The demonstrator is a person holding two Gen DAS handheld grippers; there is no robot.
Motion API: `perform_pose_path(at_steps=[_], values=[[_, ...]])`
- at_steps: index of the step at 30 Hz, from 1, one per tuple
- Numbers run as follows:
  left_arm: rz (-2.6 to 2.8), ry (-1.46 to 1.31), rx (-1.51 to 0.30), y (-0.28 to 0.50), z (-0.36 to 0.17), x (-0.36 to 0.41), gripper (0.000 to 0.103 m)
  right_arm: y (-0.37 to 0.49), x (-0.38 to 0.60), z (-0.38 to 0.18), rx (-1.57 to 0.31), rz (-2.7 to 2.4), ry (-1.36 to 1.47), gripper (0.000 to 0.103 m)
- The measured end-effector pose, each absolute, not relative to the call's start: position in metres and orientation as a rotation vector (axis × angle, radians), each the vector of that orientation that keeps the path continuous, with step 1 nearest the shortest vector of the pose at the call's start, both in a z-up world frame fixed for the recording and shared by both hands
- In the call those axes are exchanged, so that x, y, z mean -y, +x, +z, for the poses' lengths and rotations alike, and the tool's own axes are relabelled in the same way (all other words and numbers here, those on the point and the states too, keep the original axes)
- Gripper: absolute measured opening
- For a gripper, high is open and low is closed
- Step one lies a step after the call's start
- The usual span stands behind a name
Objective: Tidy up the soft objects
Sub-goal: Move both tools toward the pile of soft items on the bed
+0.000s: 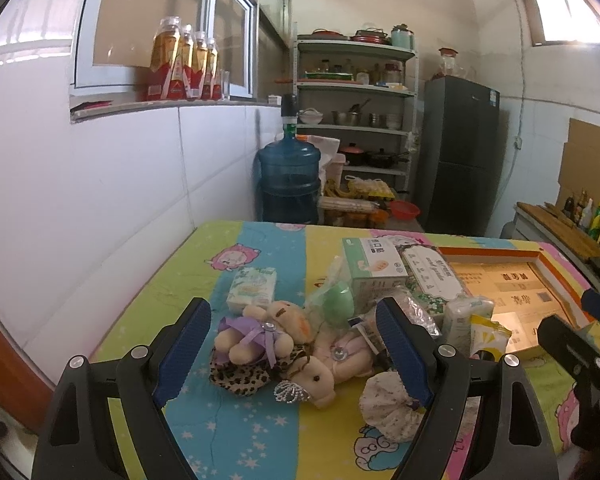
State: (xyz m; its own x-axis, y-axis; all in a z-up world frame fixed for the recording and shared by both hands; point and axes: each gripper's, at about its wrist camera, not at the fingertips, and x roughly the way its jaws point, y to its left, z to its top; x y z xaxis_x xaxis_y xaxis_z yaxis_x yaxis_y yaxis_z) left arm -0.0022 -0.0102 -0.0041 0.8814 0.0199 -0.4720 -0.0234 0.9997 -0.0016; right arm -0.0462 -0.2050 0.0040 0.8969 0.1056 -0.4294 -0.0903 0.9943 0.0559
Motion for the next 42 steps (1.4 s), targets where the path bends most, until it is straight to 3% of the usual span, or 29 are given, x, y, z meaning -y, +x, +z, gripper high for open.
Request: perform_pose_path(at_steps=[42], values=[[0.028, -0.042, -0.529, 0.003, -0.017, -0.012, 0.085, -0.05, 0.187, -0.014, -0.483, 0.242, 0.001, 0.091]])
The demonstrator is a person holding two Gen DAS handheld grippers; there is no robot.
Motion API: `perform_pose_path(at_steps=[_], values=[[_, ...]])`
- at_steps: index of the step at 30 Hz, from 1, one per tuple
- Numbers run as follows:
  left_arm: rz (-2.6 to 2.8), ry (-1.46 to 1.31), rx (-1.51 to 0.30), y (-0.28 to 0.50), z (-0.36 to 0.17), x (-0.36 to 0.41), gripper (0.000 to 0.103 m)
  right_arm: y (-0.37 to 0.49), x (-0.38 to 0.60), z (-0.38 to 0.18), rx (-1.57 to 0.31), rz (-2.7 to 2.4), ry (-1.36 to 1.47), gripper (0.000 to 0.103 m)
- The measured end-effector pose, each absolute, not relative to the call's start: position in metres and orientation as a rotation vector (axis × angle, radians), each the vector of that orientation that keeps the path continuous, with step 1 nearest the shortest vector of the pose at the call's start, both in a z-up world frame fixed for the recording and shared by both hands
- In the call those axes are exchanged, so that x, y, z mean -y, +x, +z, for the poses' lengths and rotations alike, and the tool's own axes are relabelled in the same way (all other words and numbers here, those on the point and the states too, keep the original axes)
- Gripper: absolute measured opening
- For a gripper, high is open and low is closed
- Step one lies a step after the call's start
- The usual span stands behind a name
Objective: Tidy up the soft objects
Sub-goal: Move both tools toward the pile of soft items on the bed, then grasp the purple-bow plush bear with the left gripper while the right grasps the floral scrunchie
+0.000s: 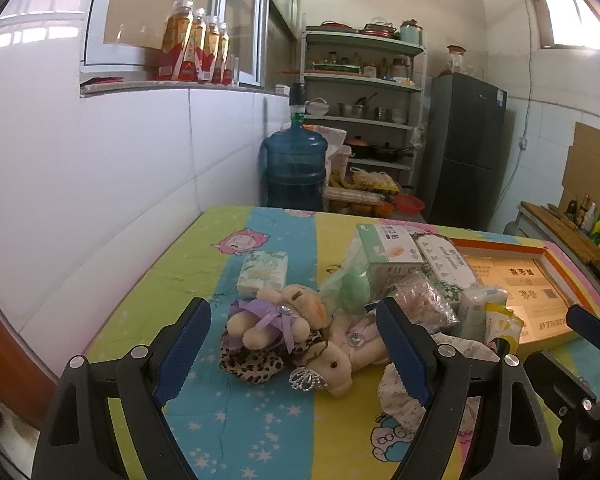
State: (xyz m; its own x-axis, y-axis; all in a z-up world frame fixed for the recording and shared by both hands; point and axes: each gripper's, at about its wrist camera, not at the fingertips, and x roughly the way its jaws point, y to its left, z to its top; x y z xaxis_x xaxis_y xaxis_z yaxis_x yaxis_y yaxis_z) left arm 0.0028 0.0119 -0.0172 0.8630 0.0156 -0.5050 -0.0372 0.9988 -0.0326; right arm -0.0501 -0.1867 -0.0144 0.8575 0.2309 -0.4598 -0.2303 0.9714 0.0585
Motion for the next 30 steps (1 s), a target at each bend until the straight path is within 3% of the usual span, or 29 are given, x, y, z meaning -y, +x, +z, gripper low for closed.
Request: perform_pose_path(at_steps=[6, 24, 30], values=[[0.032, -0.046, -0.537, 0.004, -0.02, -0.015, 0.085, -0.048, 0.185, -0.017, -0.487, 0.259, 0.005, 0.082], [0.007, -0.09, -0.527, 0.001, -0.037, -0.055, 0.085, -0.038, 0.181, -0.051, -0.55, 0.247, -0.05, 0.081], [0.015, -0.112, -0.571, 0.013, -0.051, -0.069, 0.085, -0.024, 0.178, -0.065, -0.596, 0.275, -0.062, 0.065]])
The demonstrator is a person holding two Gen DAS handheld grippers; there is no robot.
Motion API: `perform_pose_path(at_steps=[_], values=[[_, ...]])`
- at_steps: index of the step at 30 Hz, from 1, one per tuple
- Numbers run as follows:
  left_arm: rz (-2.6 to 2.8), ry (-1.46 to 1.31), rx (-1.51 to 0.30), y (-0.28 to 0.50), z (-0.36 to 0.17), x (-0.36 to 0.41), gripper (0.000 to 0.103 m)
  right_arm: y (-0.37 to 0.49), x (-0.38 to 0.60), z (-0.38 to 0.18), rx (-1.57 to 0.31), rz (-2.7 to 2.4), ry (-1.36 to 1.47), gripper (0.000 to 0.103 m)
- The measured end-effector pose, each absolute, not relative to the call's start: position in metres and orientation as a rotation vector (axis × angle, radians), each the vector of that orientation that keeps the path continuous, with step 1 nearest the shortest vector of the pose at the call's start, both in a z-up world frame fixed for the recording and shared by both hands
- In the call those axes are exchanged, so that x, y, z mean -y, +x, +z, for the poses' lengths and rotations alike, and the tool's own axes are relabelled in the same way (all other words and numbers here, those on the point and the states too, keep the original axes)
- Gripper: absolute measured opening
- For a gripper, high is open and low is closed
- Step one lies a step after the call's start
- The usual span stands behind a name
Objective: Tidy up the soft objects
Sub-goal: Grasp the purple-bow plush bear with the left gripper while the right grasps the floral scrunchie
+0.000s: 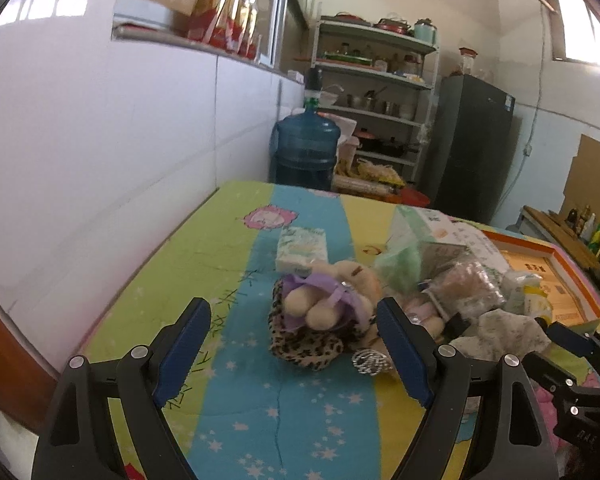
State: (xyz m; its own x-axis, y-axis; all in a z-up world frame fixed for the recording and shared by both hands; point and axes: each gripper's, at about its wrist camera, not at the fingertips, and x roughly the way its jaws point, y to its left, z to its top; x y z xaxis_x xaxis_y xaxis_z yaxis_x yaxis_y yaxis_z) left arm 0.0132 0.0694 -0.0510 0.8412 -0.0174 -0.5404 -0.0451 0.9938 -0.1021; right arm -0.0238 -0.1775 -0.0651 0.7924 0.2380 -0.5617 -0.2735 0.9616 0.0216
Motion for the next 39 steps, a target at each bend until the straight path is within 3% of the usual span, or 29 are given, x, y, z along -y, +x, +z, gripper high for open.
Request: perform_pose_path(at_steps=[2, 4, 6, 7, 14, 22, 23, 39], values=[[0.009, -0.121, -0.577, 0.017, -0.053, -0.07, 0.085, -0.022, 0.175, -0.067, -0.589, 0.272, -0.083, 0.059], [-0.004, -0.121, -0.584, 0.023, -0.055, -0.068, 0.085, -0.024, 0.174, -0.067, -0.568, 0.261, -0.118, 0.042], [-0.022, -0.109, -0.595, 0.03, -0.059, -0.062, 0.085, -0.024, 0.172, -0.066, -0.559, 0.256, -0.144, 0.013], [-0.033, -0.104, -0.6, 0.034, -0.061, -0.058, 0.085, -0.024, 0.172, -0.067, -0.566, 0.261, -0.147, 0.011], [-0.076, -0.086, -0.628, 0.056, -0.071, -0.039, 0.083, -0.025, 0.178, -0.065, -0.582, 0.327, -0.105, 0.008], [-0.045, -0.138, -0.689, 0.078, -0.086, -0.047, 0.047, -0.027, 0.173, -0.062, -0.579, 0.354, -0.107, 0.008], [-0.048, -0.148, -0.683, 0.078, -0.085, -0.05, 0.035, -0.027, 0.173, -0.062, -0.579, 0.355, -0.107, 0.008], [-0.096, -0.205, -0.589, 0.06, -0.073, -0.058, 0.029, -0.027, 0.178, -0.056, -0.549, 0.376, -0.061, 0.008]])
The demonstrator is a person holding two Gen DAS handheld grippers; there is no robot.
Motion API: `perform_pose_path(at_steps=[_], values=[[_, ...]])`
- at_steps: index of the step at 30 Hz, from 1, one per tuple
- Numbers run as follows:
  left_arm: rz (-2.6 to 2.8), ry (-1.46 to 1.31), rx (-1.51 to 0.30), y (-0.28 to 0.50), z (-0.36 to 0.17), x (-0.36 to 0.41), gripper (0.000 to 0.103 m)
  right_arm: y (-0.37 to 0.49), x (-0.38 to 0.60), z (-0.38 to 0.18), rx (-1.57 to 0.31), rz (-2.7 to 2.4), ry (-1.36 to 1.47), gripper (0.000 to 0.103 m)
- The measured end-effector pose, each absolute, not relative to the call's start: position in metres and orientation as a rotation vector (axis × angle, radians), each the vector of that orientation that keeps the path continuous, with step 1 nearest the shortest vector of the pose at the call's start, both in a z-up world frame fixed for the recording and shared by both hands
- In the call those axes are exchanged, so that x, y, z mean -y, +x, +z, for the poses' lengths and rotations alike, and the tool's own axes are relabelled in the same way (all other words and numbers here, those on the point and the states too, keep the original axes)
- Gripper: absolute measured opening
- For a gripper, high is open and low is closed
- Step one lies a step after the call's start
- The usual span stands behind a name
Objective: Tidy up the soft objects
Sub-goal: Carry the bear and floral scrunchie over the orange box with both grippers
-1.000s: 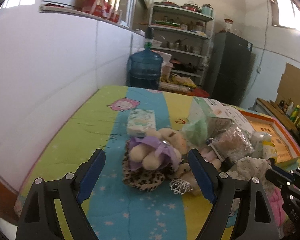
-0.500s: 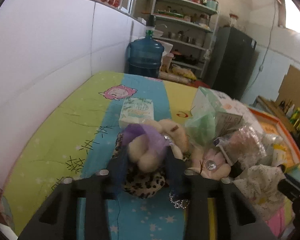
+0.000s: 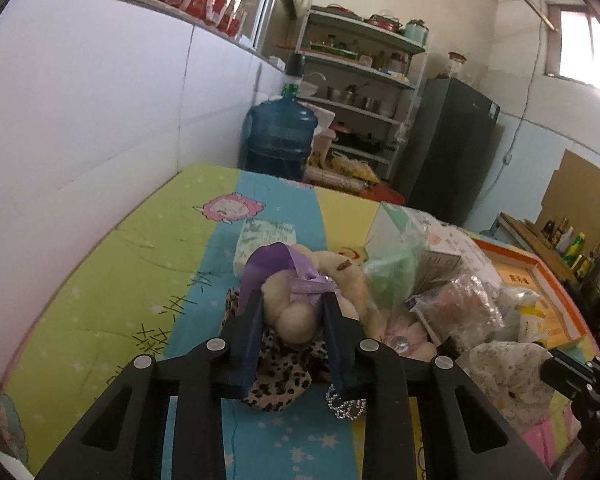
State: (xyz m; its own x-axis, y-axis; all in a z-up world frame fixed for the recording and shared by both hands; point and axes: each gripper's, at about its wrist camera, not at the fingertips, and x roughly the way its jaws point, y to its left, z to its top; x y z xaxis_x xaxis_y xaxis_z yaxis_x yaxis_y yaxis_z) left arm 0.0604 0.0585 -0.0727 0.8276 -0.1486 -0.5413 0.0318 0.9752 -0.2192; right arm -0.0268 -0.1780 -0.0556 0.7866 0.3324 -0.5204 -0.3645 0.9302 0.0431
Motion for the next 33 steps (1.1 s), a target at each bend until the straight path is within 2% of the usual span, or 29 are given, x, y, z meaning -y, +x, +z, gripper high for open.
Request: perform_pose_path(at_steps=[6, 19, 33], values=[[-0.087, -0.204, -0.523, 0.045, -0.053, -0.066, 0.029, -0.033, 0.183, -0.041, -0.502, 0.403, -0.03, 0.005], [-0.138, -0.181, -0.405, 0.014, -0.004, -0.058, 0.029, -0.045, 0.197, -0.005, -0.401, 0.442, 0.011, 0.004], [-0.348, -0.118, -0.393, 0.022, 0.031, 0.024, 0.029, -0.051, 0.264, 0.03, -0.281, 0.282, 0.018, 0.004]])
